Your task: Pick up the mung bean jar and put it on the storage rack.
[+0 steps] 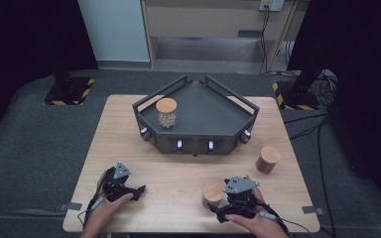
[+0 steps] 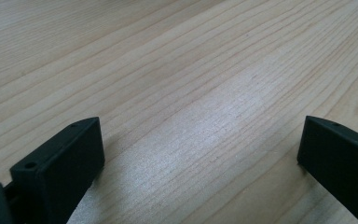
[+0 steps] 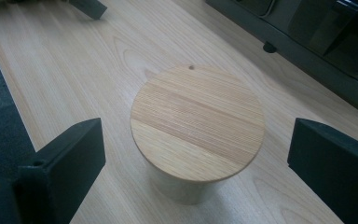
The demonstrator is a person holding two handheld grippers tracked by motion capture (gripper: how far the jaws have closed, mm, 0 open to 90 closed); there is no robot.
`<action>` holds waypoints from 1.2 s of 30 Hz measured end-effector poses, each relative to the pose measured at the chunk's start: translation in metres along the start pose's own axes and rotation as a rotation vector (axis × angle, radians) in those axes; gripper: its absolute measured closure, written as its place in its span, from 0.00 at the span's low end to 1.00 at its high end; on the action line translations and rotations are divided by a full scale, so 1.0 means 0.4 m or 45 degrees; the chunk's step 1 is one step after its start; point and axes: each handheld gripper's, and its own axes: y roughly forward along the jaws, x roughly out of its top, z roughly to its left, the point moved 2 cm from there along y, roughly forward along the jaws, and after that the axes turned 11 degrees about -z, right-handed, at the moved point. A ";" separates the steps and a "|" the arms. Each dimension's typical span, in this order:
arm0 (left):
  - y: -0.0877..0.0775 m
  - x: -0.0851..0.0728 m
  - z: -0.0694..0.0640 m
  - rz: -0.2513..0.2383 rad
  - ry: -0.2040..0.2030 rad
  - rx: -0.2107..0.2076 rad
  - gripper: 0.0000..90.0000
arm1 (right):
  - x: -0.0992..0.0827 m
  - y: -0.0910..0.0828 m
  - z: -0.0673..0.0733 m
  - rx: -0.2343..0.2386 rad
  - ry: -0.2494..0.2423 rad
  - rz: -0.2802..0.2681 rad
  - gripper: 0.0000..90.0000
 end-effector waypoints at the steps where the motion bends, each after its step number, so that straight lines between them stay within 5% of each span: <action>1: 0.000 0.000 0.000 0.000 0.000 0.000 0.00 | 0.000 0.003 0.001 0.003 0.002 0.002 0.05; 36: 0.000 0.000 -0.001 0.001 0.001 0.001 0.00 | -0.030 0.076 0.001 -0.001 0.033 0.073 0.12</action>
